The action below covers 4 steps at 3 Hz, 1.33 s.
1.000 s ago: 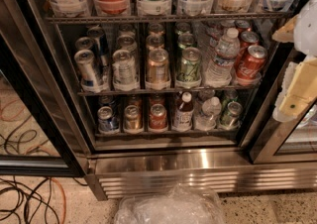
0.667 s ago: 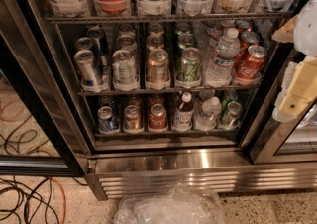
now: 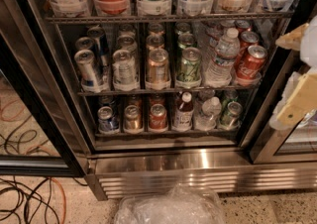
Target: Pick coke can from bottom shelf of fridge
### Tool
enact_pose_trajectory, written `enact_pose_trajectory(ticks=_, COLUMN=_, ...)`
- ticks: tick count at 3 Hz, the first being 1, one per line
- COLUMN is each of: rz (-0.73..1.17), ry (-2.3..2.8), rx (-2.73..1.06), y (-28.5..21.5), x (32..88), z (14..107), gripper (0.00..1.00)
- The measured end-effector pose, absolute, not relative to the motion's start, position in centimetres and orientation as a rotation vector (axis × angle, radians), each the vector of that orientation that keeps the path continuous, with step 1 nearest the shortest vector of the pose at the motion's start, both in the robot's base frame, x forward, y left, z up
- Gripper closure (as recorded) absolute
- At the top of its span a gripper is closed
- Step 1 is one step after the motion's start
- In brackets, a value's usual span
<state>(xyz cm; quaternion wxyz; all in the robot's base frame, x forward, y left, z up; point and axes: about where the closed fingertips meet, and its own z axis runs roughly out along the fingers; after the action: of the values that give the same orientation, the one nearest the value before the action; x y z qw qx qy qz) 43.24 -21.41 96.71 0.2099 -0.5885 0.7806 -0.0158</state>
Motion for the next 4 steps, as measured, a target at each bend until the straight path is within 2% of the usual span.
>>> enact_pose_trajectory(ticks=2, rz=0.135, ry=2.016, rx=-1.512, y=-18.3, x=43.5, z=92.3, gripper=0.0)
enact_pose_trajectory(ticks=4, rz=0.15, ry=2.004, rx=-1.494, y=-18.2, x=43.6, z=92.6, gripper=0.0)
